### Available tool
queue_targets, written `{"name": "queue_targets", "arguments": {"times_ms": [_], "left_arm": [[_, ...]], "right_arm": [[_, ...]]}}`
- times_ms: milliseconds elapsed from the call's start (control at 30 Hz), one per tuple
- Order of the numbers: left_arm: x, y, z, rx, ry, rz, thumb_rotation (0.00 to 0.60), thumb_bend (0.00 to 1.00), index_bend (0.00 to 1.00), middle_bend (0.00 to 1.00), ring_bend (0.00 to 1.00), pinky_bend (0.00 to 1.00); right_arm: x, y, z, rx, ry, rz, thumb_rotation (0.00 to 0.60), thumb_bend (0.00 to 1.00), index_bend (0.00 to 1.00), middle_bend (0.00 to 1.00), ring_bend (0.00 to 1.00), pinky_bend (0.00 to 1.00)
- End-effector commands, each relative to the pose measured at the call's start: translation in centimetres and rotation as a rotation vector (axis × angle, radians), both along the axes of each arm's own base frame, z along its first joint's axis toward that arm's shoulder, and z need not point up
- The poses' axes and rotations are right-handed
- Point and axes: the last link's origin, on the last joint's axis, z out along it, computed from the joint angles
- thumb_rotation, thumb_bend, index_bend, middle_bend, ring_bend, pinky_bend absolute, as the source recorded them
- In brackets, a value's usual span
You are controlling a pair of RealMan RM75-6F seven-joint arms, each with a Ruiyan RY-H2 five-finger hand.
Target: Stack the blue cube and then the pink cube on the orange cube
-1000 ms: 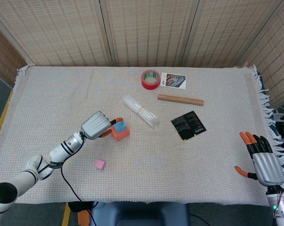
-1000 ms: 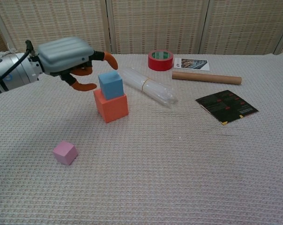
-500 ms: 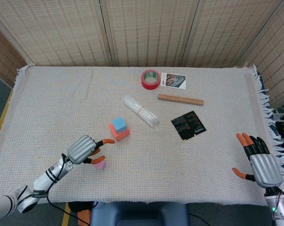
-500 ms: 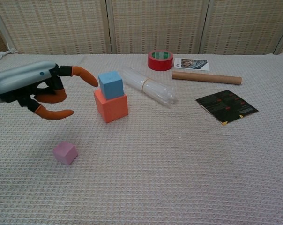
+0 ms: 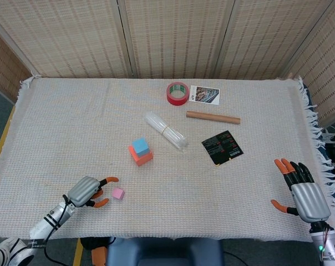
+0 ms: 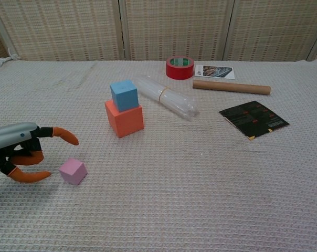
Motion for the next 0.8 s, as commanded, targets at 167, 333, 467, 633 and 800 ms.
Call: {"name": "queue_targets", "arguments": {"times_ms": [167,333,467,633,800], "left_arm": [[0.2,0.0,-2.2,-0.051,-0.013,0.032,0.600,0.33,0.19,1.00,1.00,1.00],[0.2,0.1,-2.6,-0.038,-0.005,0.023,0.600,0.33,0.23,1.00,1.00,1.00],[0.0,0.4,-2.3,-0.012,-0.007,0.026,0.600,0.33,0.30,1.00,1.00,1.00],[0.0,0.4,-2.5,0.014,0.020,-0.005,0.600,0.33,0.39,1.00,1.00,1.00],[0.3,0.2,-2.6,0.049,0.024,-0.047,0.600,0.33,0.48,1.00,1.00,1.00]], "right_arm": [[-0.2,-0.1,-0.2,0.012,0.007,-0.010,0.496,0.09,0.00,0.00,0.00,0.00],[-0.2,-0.2,-0.2,0.012,0.009,-0.012,0.496,0.09,0.00,0.00,0.00,0.00],[-0.3,-0.2,-0.2,0.014,0.010,-0.016,0.496,0.09,0.00,0.00,0.00,0.00],[-0.2,-0.2,-0.4,0.020,0.012,-0.016,0.497,0.09,0.00,0.00,0.00,0.00],[-0.2,-0.2,-0.4,0.020,0.013,-0.017,0.497,0.09,0.00,0.00,0.00,0.00]]}}
